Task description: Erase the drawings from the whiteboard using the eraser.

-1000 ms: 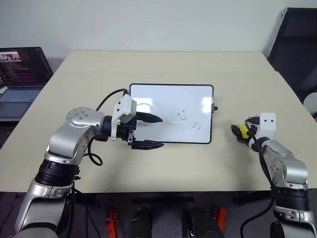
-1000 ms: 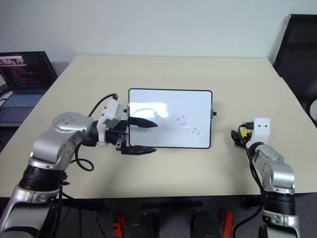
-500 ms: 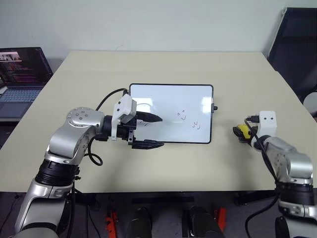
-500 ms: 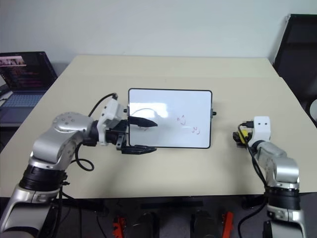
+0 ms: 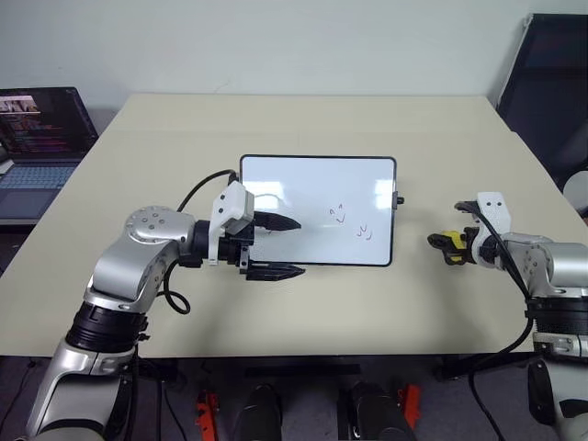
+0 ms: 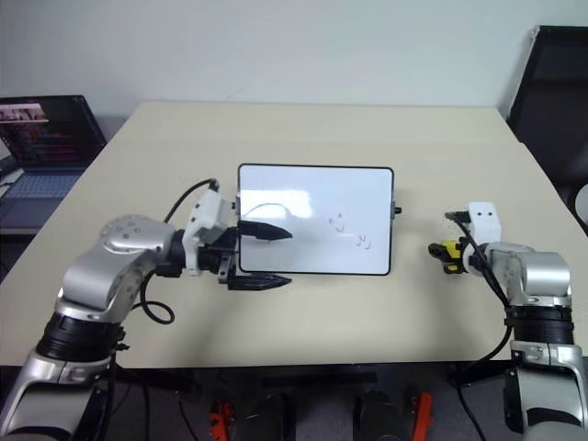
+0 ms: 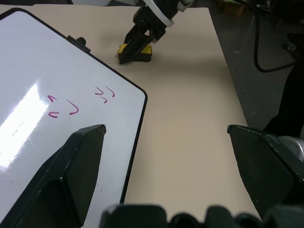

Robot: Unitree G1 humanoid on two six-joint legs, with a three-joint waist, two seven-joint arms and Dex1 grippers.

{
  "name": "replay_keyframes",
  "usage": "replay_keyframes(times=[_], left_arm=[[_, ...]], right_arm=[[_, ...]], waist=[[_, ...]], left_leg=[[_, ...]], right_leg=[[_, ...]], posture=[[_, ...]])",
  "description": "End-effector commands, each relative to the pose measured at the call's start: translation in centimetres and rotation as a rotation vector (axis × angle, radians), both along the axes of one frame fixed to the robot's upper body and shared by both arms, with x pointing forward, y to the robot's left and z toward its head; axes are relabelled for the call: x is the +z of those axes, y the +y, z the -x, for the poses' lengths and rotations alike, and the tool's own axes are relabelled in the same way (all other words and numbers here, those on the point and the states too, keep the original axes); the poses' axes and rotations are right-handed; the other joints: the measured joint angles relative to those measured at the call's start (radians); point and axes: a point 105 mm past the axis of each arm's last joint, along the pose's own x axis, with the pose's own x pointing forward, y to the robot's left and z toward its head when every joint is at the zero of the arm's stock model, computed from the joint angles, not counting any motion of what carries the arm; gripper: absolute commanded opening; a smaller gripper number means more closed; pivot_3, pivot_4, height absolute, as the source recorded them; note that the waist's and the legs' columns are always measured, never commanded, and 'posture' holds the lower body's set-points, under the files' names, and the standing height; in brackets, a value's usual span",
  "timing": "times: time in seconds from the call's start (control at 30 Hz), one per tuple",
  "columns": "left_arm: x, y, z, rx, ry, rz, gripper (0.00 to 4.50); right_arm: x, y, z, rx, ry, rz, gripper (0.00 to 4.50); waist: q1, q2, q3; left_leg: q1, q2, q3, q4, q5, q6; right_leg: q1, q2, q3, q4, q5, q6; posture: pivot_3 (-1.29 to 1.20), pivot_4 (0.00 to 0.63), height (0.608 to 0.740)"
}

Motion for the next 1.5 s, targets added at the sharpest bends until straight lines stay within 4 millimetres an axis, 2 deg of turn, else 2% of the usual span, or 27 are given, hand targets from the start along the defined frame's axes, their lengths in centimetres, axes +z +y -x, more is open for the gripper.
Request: replay_keyframes(times=[0.03, 0.4, 0.6, 0.83, 0.97, 1.07, 1.23, 1.33, 1.47, 1.5], left_arm=[[1.0, -0.1, 0.4, -0.009, -0.059, 0.009, 4.5], [0.7, 0.1, 0.6, 0.0, -0.058, 0.001, 4.5], [0.5, 0.1, 0.6, 0.004, -0.06, -0.001, 4.5], [0.4, 0.3, 0.8, 0.012, -0.06, -0.003, 4.5], [0.4, 0.3, 0.8, 0.014, -0.061, -0.003, 4.5], [0.5, 0.3, 0.8, 0.017, -0.061, -0.001, 4.5], [0.4, 0.3, 1.0, 0.022, -0.055, 0.005, 4.5], [0.4, 0.3, 1.1, 0.029, -0.05, 0.011, 4.5], [0.3, 0.1, 1.1, 0.035, -0.047, 0.021, 4.5], [0.3, 0.1, 1.0, 0.035, -0.045, 0.025, 4.5]], right_arm=[[1.3, -0.3, -0.4, 0.009, -0.039, 0.02, 4.23], [1.1, -0.3, 0.5, 0.067, 0.044, 0.047, 4.23], [2.9, -1.0, -0.1, 0.09, 0.041, 0.072, 4.23], [3.8, -0.5, -1.0, 0.099, 0.02, 0.039, 4.23], [3.4, -0.4, -0.9, 0.082, -0.007, 0.031, 4.23], [3.3, 0.5, -0.8, 0.087, -0.124, 0.022, 4.23], [2.0, 1.0, 1.6, 0.033, -0.273, 0.037, 4.23], [2.0, 1.7, 3.2, -0.005, -0.392, 0.006, 3.53], [3.4, 1.4, 3.4, -0.18, -0.596, -0.084, 2.12], [3.5, 1.4, 3.4, -0.215, -0.63, -0.098, 2.12]], waist=[[0.0, 0.0, 0.0], [0.0, 0.0, 0.0], [0.0, 0.0, 0.0], [-0.001, 0.0, 0.0], [0.0, 0.0, 0.0], [0.0, 0.0, 0.0], [0.001, 0.0, 0.0], [0.002, 0.0, 0.0], [-0.005, 0.0, 0.0], [-0.006, 0.0, 0.0]], left_leg=[[0.0, 0.0, 0.0, 0.0, 0.0, 0.0], [0.0, 0.0, 0.0, 0.0, 0.0, 0.0], [0.0, 0.0, 0.0, 0.0, 0.0, 0.0], [0.0, 0.0, 0.0, 0.0, 0.0, 0.0], [-0.001, 0.0, 0.0, 0.0, 0.0, 0.0], [-0.001, 0.0, 0.0, 0.0, 0.0, 0.0], [-0.001, 0.0, -0.001, -0.001, 0.0, 0.0], [-0.002, 0.0, -0.001, 0.0, 0.0, 0.0], [0.0, 0.0, 0.0, 0.001, 0.0, 0.0], [0.001, 0.0, 0.0, 0.001, 0.0, 0.0]], right_leg=[[0.0, 0.0, 0.0, 0.0, 0.0, 0.0], [0.0, 0.0, 0.0, 0.0, 0.0, 0.0], [0.0, 0.0, 0.0, 0.0, 0.0, 0.0], [0.0, 0.0, 0.0, 0.0, 0.0, 0.0], [0.0, 0.0, 0.0, -0.001, 0.0, 0.0], [0.0, 0.0, 0.0, -0.001, 0.0, 0.0], [-0.001, 0.0, -0.001, -0.001, 0.0, 0.001], [-0.001, 0.0, -0.001, 0.0, 0.0, 0.001], [-0.001, 0.0, 0.0, 0.002, -0.001, 0.0], [-0.001, 0.0, 0.001, 0.003, -0.001, -0.001]], posture=[[0.0, 0.15, 0.74], [0.0, 0.15, 0.74], [0.0, 0.15, 0.74], [0.0, 0.15, 0.74], [0.0, 0.15, 0.74], [0.0, 0.15, 0.74], [0.0, 0.15, 0.74], [0.0, 0.15, 0.74], [0.0, 0.15, 0.74], [0.0, 0.15, 0.74]])
